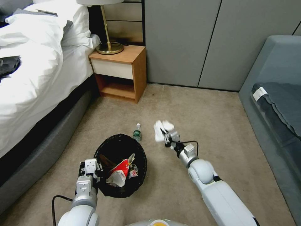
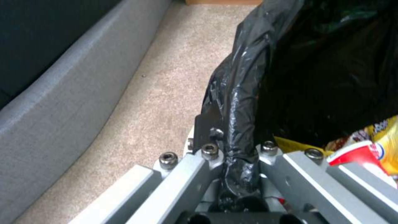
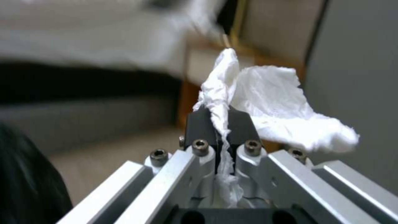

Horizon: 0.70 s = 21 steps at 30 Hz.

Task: Pick up the trash bin, then pick up the garbage from the floor and place it into the trash bin.

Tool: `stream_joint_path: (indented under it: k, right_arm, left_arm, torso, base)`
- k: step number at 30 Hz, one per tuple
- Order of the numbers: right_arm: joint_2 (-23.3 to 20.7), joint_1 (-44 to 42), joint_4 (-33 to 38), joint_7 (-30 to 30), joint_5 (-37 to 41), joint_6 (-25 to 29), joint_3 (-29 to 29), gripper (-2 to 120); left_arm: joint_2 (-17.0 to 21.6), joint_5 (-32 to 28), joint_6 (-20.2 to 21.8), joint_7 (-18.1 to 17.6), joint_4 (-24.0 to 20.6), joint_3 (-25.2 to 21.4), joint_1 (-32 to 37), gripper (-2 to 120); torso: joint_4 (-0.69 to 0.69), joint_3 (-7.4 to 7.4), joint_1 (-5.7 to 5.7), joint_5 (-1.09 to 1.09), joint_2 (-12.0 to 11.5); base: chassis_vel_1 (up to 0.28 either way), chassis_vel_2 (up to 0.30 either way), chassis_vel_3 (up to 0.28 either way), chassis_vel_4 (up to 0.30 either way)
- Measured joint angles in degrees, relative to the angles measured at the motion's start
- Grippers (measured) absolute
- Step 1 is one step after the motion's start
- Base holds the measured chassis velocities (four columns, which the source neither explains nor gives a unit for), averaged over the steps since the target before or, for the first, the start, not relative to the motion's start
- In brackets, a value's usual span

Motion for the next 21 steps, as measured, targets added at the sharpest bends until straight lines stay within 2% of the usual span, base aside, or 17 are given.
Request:
stream_joint_path:
  k: [3,4,7,9,10,13,15,21]
  right_arm:
    - [-0.5,-0.7,5.9,-8.4,2.7,3.9,-0.3,0]
    - [-0.5,-0.7,5.9,-8.4,2.7,3.9,-0.3,0]
    - [-2.1,-1.0,9.4,-16.4,6.3,5.6,-2.1,0]
    - [-3.1,-0.8,9.7,-18.0,6.6,5.8,-2.8,0]
    - [-5.0,-0.2,9.8,-19.1,6.7,5.8,-4.3,0]
    - [-7.7,0.8,9.5,-19.4,6.7,5.8,-6.3,0]
    - [-11.2,2.5,8.8,-19.4,6.5,5.2,-9.3,0]
    - [-12.7,5.3,6.9,-18.8,5.3,3.6,-15.0,0]
  left_arm:
    - [0.0,0.0,0.0,0.1,0.0,0.0,0.0,0]
    - [0.0,0.0,0.0,0.1,0.0,0.0,0.0,0]
    - [-0.1,0.2,0.0,0.2,0.0,0.2,0.0,0]
    - [-0.1,0.3,0.0,0.2,0.0,0.3,0.0,0]
    - [-0.2,0.5,0.0,0.2,0.0,0.3,0.1,0]
    - [-0.2,0.7,0.0,0.2,-0.1,0.4,0.2,0]
    - [-0.4,1.0,0.0,0.2,-0.1,0.6,0.2,0]
    - [-1.1,1.6,-0.1,0.2,-0.1,1.0,0.0,0]
  torso:
    - [0.00,0.00,0.00,0.01,0.0]
    - [0.00,0.00,0.00,0.01,0.0]
    - [0.00,0.00,0.00,0.02,0.0]
    - [0.00,0.00,0.00,0.02,0.0]
    - [0.00,0.00,0.00,0.02,0.0]
    - [0.00,0.00,0.00,0.02,0.0]
    - [-0.01,0.00,0.00,0.01,0.0]
    - [0.00,0.00,0.00,0.01,0.0]
  base:
    - [0.000,0.000,0.000,0.000]
    - [0.000,0.000,0.000,0.000]
    - [0.000,0.000,0.000,0.000]
    - [0.000,0.000,0.000,0.000]
    - [0.000,0.000,0.000,0.000]
    - [0.000,0.000,0.000,0.000]
    - [0.000,0.000,0.000,0.000]
    - [0.000,0.000,0.000,0.000]
